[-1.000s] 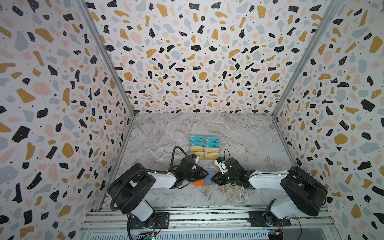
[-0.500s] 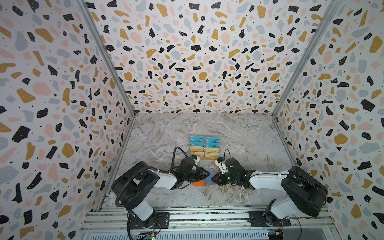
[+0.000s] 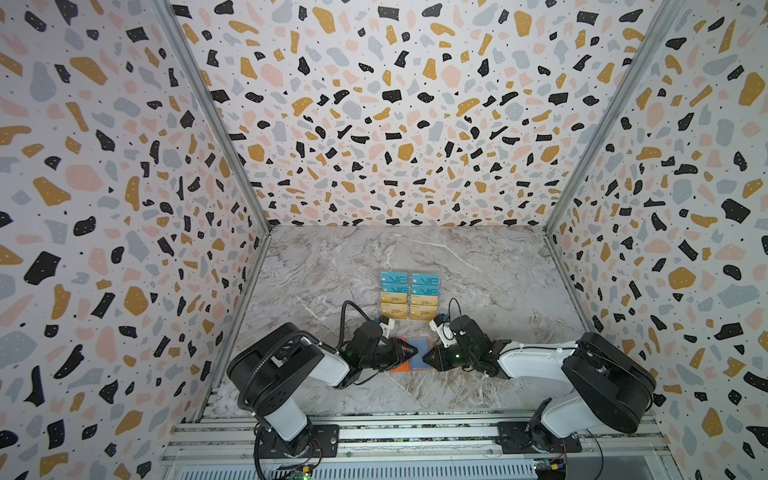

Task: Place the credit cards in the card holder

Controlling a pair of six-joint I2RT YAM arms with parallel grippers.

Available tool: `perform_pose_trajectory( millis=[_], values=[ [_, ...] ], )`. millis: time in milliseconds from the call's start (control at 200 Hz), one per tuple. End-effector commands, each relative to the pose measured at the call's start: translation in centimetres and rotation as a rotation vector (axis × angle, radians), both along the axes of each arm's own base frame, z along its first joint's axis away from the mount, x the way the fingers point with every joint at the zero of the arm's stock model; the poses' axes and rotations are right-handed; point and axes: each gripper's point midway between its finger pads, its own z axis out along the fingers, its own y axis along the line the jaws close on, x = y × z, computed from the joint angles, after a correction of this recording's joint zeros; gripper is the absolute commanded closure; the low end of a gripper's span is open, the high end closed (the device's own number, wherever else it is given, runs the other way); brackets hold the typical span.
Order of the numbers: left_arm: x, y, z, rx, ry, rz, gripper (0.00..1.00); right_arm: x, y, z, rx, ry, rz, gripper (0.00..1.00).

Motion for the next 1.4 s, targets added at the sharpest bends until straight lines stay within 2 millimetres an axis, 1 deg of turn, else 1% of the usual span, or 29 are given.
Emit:
perform_pose_trajectory(
  millis=[0,315,410,616,656,691,731,771,826,926,1061,1121,1226,1301,1397],
  values=[
    [-0.1,-0.3,0.2,-0.04,0.013,0.002,0.65,-0.9,-1.0,-1.5,-0.049,0.053,-0.005,0.83],
    [0.7,-0.7,-0.2,-0.033,0.008,0.003,0.65,-0.7,-1.3,-0.5,-0.038,0.028,-0.026,0.83],
    [1.0,-0.7,-0.5,-0.017,0.002,0.005,0.68,-0.6,-1.3,0.0,-0.029,0.014,-0.03,0.83],
    [1.4,-1.1,-0.6,-0.019,-0.004,0.005,0.83,-0.1,-1.1,1.6,0.019,-0.022,-0.047,0.83],
    [1.5,-1.0,-0.6,-0.019,-0.004,0.009,0.88,0.0,-1.2,1.8,0.029,-0.022,-0.053,0.83],
    [1.5,-0.9,-0.6,-0.02,-0.004,0.011,0.92,0.1,-1.3,2.0,0.039,-0.02,-0.062,0.83],
    [1.6,-0.8,-0.5,-0.022,-0.008,0.013,0.94,0.3,-1.5,2.1,0.05,-0.02,-0.072,0.83],
    [1.6,-0.7,-0.4,-0.024,-0.011,0.014,0.98,0.4,-1.8,2.2,0.06,-0.017,-0.086,0.83],
    [1.6,-0.5,-0.2,-0.025,-0.016,0.02,1.0,0.8,-2.1,2.5,0.078,-0.014,-0.105,0.83],
    [1.6,-0.3,0.4,-0.032,-0.033,0.021,1.0,1.2,-2.4,2.5,0.091,-0.011,-0.12,0.83],
    [1.3,-0.3,0.8,-0.041,-0.046,0.001,1.0,1.1,-2.5,1.6,0.085,0.006,-0.112,0.83],
    [1.1,-0.3,1.0,-0.047,-0.05,-0.006,1.0,1.1,-2.3,1.5,0.091,0.01,-0.102,0.83],
    [0.7,-0.2,1.1,-0.048,-0.053,-0.021,1.0,1.2,-1.7,1.9,0.11,-0.002,-0.081,0.83],
    [0.6,-0.1,1.2,-0.051,-0.057,-0.028,1.0,1.2,-1.1,2.5,0.132,-0.015,-0.052,0.83],
    [0.4,-0.1,1.2,-0.052,-0.058,-0.034,1.0,0.9,-0.3,2.7,0.136,-0.029,-0.01,0.82]
  ],
)
